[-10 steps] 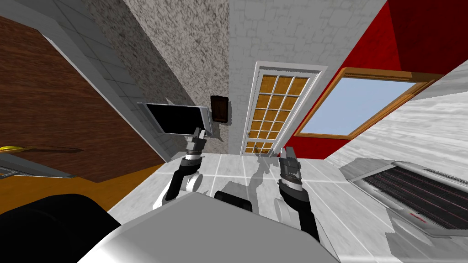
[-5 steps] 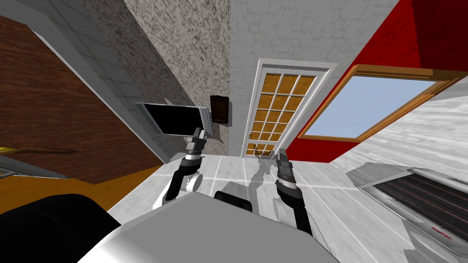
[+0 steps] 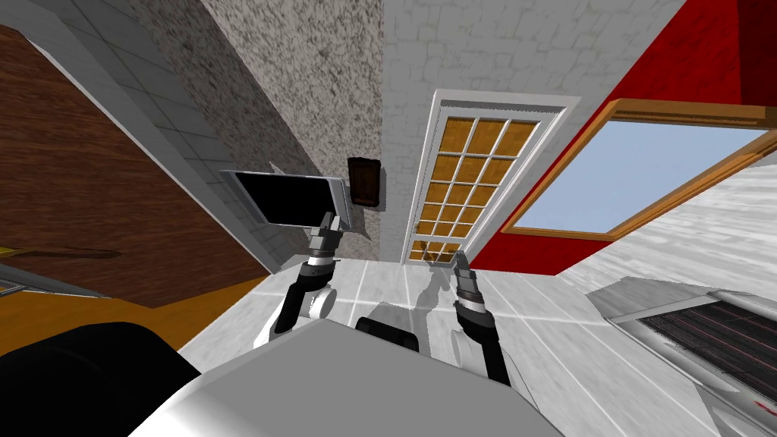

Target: Pull the door open

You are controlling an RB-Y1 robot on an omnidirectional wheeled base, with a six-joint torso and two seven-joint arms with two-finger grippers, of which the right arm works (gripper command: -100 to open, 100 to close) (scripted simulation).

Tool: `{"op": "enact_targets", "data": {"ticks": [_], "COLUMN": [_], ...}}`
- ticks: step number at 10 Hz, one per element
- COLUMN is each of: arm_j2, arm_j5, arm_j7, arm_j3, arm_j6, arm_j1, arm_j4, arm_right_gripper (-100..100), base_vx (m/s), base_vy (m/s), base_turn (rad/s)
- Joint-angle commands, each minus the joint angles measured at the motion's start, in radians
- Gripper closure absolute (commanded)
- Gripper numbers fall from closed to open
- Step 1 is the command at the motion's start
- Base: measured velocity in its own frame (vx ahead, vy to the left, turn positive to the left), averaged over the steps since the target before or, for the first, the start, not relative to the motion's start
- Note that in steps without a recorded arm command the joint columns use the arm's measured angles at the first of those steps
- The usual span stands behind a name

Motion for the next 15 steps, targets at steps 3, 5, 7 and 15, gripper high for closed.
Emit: {"op": "enact_targets", "data": {"ticks": [3,5,7,15], "arm_j2": [-0.006,-0.010,-0.013,-0.026], "arm_j5": [0.000,-0.001,-0.002,-0.004], "arm_j7": [0.071,0.109,0.149,0.312], "arm_j3": [-0.003,-0.006,-0.008,-0.017], "arm_j6": [-0.007,-0.014,-0.021,-0.049], "arm_j1": [-0.022,-0.033,-0.044,-0.091], "arm_j4": [0.075,0.118,0.164,0.348], "arm_right_gripper": [-100,-100,-100,-100], "base_vx": [0.099,0.100,0.094,0.103], "base_vy": [0.012,0.004,0.001,0.008], "base_turn": [0.027,0.032,0.025,0.030]}}
